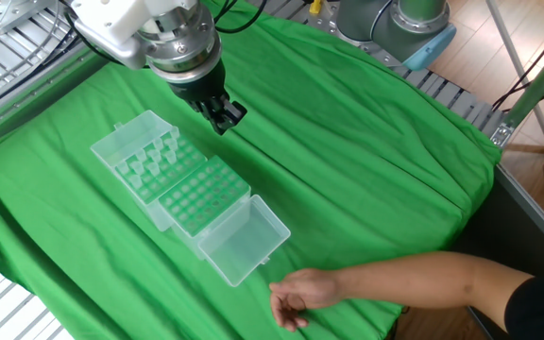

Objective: Insert a large pipette tip into the holder for large pipette tips

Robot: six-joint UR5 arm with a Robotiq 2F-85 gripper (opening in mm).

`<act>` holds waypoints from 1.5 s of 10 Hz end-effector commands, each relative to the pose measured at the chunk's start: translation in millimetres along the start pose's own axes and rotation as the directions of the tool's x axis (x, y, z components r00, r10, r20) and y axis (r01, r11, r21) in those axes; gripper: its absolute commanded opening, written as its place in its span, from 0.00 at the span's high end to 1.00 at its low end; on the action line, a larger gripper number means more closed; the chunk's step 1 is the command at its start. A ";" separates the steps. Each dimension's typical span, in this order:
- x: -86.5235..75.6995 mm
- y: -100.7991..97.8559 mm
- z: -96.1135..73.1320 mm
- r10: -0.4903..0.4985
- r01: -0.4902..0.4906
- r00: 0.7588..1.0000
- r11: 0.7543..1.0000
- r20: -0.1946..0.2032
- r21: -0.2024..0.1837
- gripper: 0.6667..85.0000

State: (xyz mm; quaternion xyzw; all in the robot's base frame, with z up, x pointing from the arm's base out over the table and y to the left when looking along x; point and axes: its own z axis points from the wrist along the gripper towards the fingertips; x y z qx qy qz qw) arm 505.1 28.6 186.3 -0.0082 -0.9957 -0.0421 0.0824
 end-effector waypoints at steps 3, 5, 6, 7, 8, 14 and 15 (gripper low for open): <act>-1.1 3.1 -0.5 -0.002 0.002 1.000 1.000 0.003 -0.013 1.00; -0.3 3.0 -0.7 -0.001 0.001 1.000 1.000 0.003 -0.016 1.00; -0.3 3.3 -1.0 -0.001 0.001 1.000 1.000 0.003 -0.016 1.00; -0.4 3.3 -1.0 -0.002 0.002 1.000 1.000 0.003 -0.016 1.00; -0.6 3.3 -0.6 -0.002 0.002 1.000 1.000 0.003 -0.016 1.00; -0.6 2.1 -0.1 -0.001 0.001 1.000 1.000 0.006 -0.019 1.00; -0.2 3.4 0.9 -0.002 0.002 1.000 1.000 0.008 -0.031 1.00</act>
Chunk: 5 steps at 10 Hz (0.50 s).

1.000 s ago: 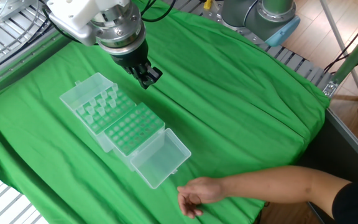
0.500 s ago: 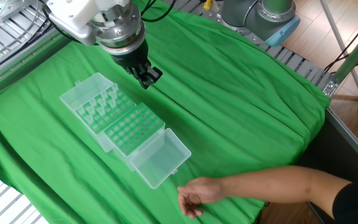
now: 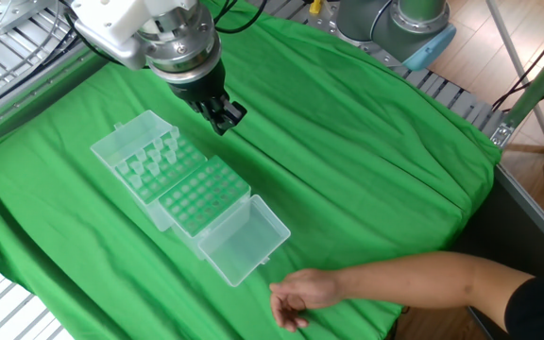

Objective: Insert a large pipette tip into the holder for large pipette tips

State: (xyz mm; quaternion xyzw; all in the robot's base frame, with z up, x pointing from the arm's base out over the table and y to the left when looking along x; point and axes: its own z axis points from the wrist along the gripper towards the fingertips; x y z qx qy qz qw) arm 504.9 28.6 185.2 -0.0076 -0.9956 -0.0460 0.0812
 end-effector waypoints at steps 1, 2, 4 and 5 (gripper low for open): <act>-0.3 3.9 -0.5 0.000 0.000 1.000 1.000 0.007 -0.025 1.00; 0.1 4.7 -1.1 0.000 0.000 1.000 1.000 0.006 -0.026 1.00; -0.1 5.0 -0.7 -0.001 0.001 1.000 1.000 0.006 -0.028 1.00; 0.0 4.9 -0.6 0.001 -0.001 1.000 1.000 0.006 -0.028 1.00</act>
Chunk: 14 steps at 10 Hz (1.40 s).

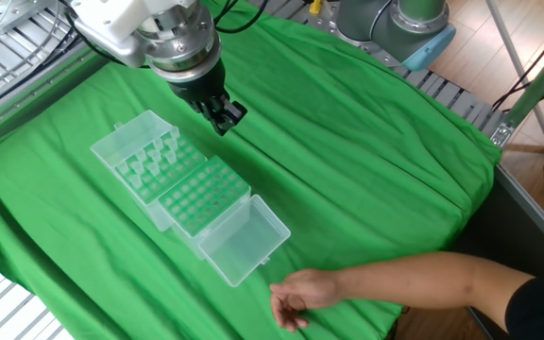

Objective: Insert a large pipette tip into the holder for large pipette tips

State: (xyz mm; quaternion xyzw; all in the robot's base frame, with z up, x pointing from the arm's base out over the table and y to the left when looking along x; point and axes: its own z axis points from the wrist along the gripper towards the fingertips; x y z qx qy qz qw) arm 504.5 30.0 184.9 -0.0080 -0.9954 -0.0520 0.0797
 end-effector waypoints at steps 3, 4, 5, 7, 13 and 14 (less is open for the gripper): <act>-0.6 2.1 -1.3 -0.002 0.003 1.000 1.000 0.003 -0.010 1.00; -0.9 1.3 -0.3 -0.004 0.004 1.000 1.000 0.003 -0.008 1.00; -1.3 1.9 0.3 -0.003 0.003 1.000 1.000 0.005 -0.011 1.00; -0.2 2.5 -1.0 -0.004 0.004 1.000 1.000 0.002 -0.011 1.00; -0.8 1.2 -1.3 -0.007 0.007 1.000 1.000 -0.001 -0.001 1.00; -0.8 1.2 -1.3 -0.007 0.007 1.000 1.000 -0.001 -0.001 1.00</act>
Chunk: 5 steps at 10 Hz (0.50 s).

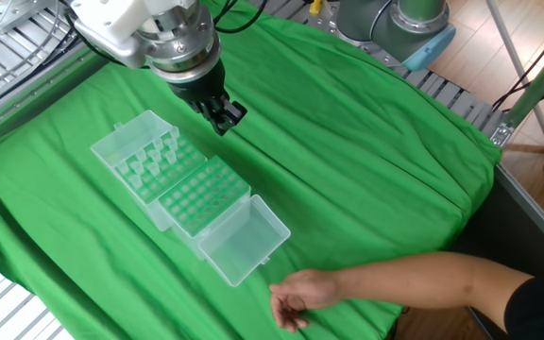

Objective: Insert a large pipette tip into the holder for large pipette tips

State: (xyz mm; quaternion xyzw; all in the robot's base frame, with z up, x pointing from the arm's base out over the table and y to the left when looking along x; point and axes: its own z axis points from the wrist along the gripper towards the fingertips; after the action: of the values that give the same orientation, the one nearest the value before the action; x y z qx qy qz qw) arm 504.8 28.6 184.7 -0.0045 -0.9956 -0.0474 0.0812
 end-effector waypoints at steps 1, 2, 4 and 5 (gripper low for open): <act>-0.4 2.5 -1.4 -0.001 0.001 1.000 1.000 0.002 -0.010 1.00; -0.4 2.9 -1.4 -0.003 0.003 1.000 1.000 0.002 -0.012 1.00; -0.8 2.9 -1.4 -0.004 0.004 1.000 1.000 0.002 -0.010 1.00; -0.9 3.0 -1.4 -0.004 0.004 1.000 1.000 0.002 -0.010 1.00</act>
State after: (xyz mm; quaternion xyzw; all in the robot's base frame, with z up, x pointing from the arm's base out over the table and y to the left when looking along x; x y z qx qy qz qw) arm 505.0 28.5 184.8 -0.0030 -0.9956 -0.0469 0.0814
